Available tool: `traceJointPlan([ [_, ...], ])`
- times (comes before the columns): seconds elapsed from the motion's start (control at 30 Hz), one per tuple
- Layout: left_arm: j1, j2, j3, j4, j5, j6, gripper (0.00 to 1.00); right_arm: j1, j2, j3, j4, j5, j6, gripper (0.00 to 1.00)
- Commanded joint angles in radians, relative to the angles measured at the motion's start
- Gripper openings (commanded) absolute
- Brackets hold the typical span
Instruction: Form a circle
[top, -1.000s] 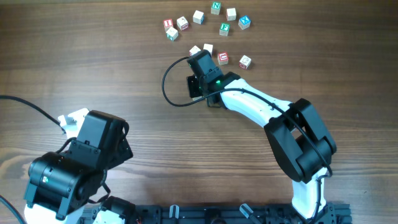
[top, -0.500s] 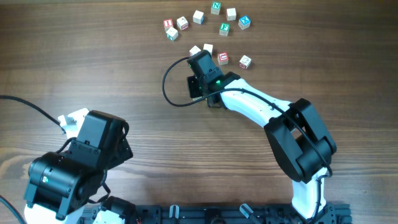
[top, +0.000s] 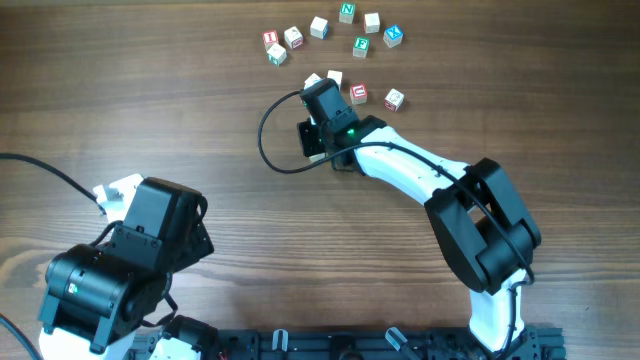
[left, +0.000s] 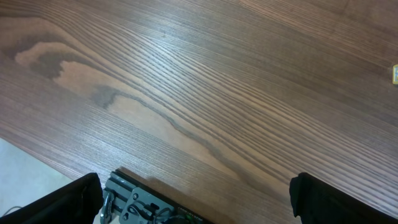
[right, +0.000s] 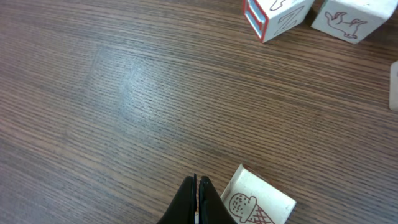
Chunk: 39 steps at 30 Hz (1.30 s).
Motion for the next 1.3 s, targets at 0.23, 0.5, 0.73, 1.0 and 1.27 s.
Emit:
traceJointPlan([
  [0.23, 0.006, -0.002, -0.004, 0.000, 0.001, -0.016, 1.00, -0.002, 0.039, 0.025, -0.003, 0.019, 0.005, 0.05],
  [0.5, 0.006, -0.002, -0.004, 0.000, 0.001, -0.016, 1.00, -0.002, 0.039, 0.025, -0.019, 0.056, 0.030, 0.05],
  [0.73, 0.006, -0.002, -0.004, 0.000, 0.001, -0.016, 1.00, -0.002, 0.039, 0.025, 0.027, 0.002, -0.003, 0.04],
  [1.0, 0.006, -0.002, -0.004, 0.000, 0.001, -0.016, 1.00, -0.002, -0.056, 0.056, -0.037, 0.013, 0.005, 0.04],
  [1.27, 0.006, -0.002, -0.004, 0.000, 0.001, -0.016, 1.00, -0.008, -0.197, 0.019, -0.253, 0.351, 0.243, 0.05],
])
